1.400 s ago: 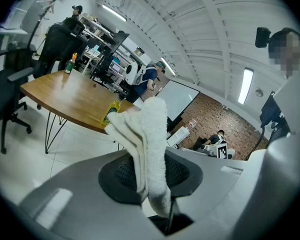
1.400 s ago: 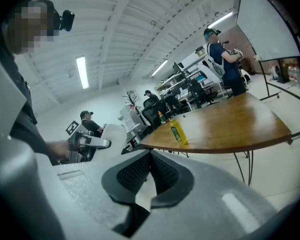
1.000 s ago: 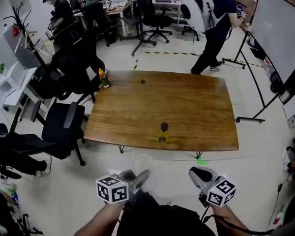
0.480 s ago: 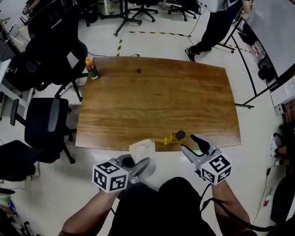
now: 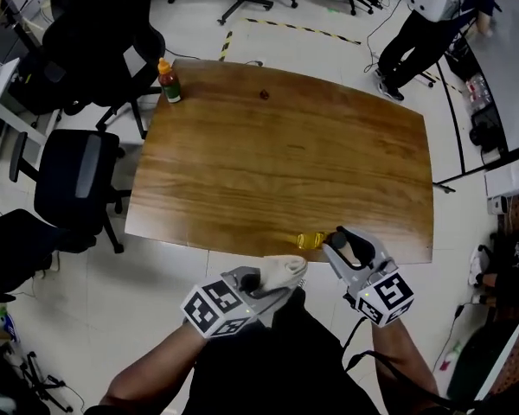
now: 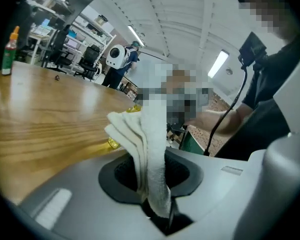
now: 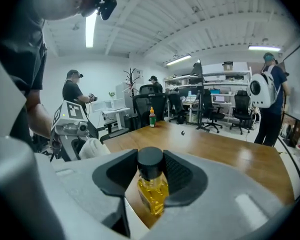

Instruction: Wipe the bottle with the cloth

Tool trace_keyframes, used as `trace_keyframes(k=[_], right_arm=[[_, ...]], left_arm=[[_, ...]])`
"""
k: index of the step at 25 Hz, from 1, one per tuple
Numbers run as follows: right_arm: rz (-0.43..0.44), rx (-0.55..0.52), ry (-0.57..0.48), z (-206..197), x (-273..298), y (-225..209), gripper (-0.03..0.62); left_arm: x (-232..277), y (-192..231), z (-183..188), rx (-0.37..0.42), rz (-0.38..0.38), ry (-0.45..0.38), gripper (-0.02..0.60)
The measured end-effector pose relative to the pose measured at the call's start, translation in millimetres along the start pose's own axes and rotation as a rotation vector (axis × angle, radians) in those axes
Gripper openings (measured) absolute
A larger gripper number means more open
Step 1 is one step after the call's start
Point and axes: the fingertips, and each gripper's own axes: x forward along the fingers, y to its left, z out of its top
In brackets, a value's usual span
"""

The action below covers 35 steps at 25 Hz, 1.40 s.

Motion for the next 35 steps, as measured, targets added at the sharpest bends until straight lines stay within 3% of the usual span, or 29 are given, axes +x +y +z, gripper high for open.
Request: trace_keyframes(k=[4,13,16,18,23,28,35], right_arm=[[0.014,-0.022,-0.007,1,-1,3,0.147],[0.021,-0.036,-0.002,2,-2,6,0.146],[0.019,-0.038,-0.023,3,-2,6,0.146],[0.016,-0.038,-0.030,4,-3,5,0.146],[0.017,-0.036,-0.029,2,-4,6,0.146],[0.017,-0.030,-0.032,2,-2,5,0.146],[0.016,-0.031,-0.032,2,-4,6,0.146]], left_arm=[[36,-7,-7,0.068,-0.062,0.046,0.107],[95,-3,8,0.123,-0.166,0.034,0.106],[103,-6,14,0.098,-0.207,0.023,0.106],[107,-4,19,0.042,-0.235,-0.006,0.106],[111,16,26,-0.211,-0.300,-0.081,0.104],[112,24,29,-0.369,-0.342,-0.135,0.103],[124,38,5,-0.631,-0.363,-0.109,0.103]])
